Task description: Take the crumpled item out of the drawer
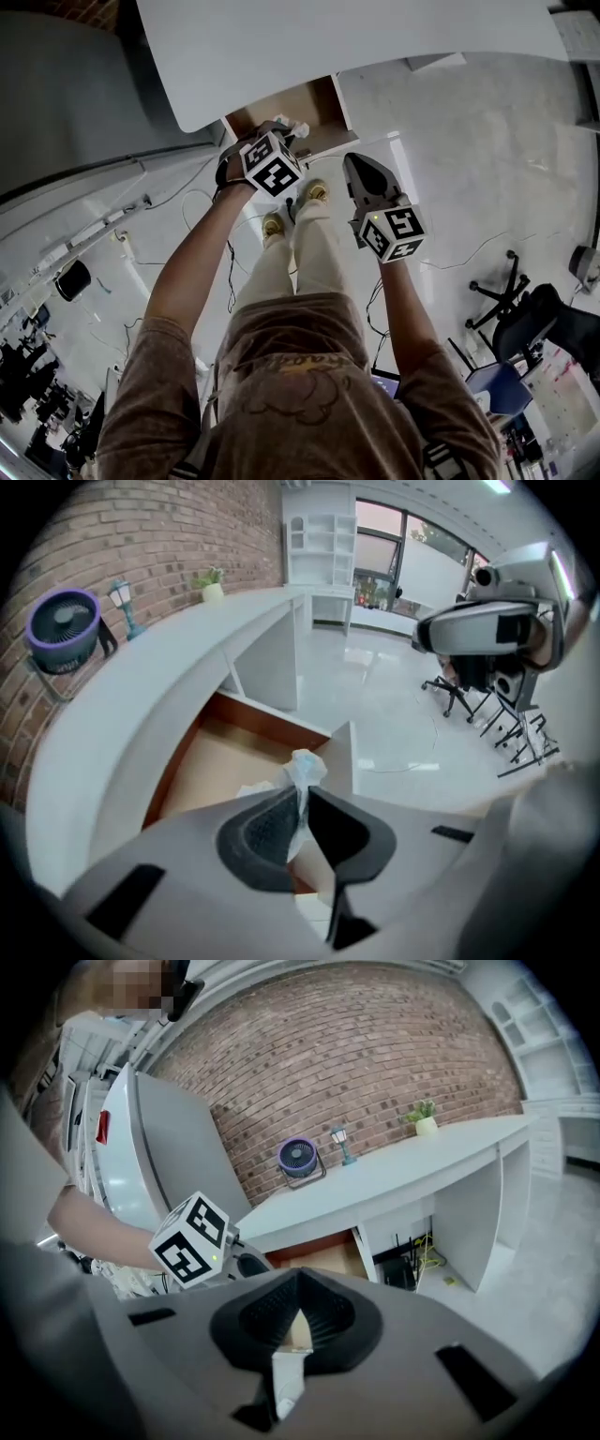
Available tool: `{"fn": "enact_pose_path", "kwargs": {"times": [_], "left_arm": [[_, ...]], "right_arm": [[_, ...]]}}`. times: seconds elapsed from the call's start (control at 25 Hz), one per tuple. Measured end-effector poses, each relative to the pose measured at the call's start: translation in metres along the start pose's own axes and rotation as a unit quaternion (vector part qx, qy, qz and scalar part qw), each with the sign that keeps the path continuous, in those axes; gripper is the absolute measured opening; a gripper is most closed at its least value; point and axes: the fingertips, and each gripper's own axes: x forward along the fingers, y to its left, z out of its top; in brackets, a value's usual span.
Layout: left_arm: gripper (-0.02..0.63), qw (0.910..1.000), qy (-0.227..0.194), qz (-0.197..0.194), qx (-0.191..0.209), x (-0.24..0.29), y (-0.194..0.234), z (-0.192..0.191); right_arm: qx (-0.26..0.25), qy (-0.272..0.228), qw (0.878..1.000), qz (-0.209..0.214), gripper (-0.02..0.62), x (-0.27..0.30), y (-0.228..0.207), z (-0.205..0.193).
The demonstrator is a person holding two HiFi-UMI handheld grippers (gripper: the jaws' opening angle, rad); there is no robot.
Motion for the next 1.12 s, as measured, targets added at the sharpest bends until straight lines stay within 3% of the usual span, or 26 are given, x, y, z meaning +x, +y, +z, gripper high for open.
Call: {"fn": "enact_pose_path", "kwargs": {"times": [0.36, 0.6, 0.88, 1.12], "left_arm": [[0.040, 0.9955, -0.085, 0.036, -0.022, -0.117, 0.002, 0.056], [0.040, 0.9858, -0.145, 0.068, -0.052, -0.197, 0.013, 0.078], [0.040, 0.9642, -0.229, 0.089, -0.100, -0.283, 0.015, 0.088], [0.041, 0.9365, -0.316, 0.086, -0.126, -0.342, 0.003, 0.090]], "right_arm": [[-0.052, -0.028, 0.998, -0.005, -0.003, -0.042, 0.028, 0.070], [-0.073, -0.054, 0.996, 0.003, -0.003, -0.070, 0.057, 0.108], [-0.088, -0.085, 0.992, 0.012, -0.003, -0.096, 0.087, 0.142], [-0.100, -0.109, 0.989, 0.013, -0.003, -0.119, 0.112, 0.162]]}}
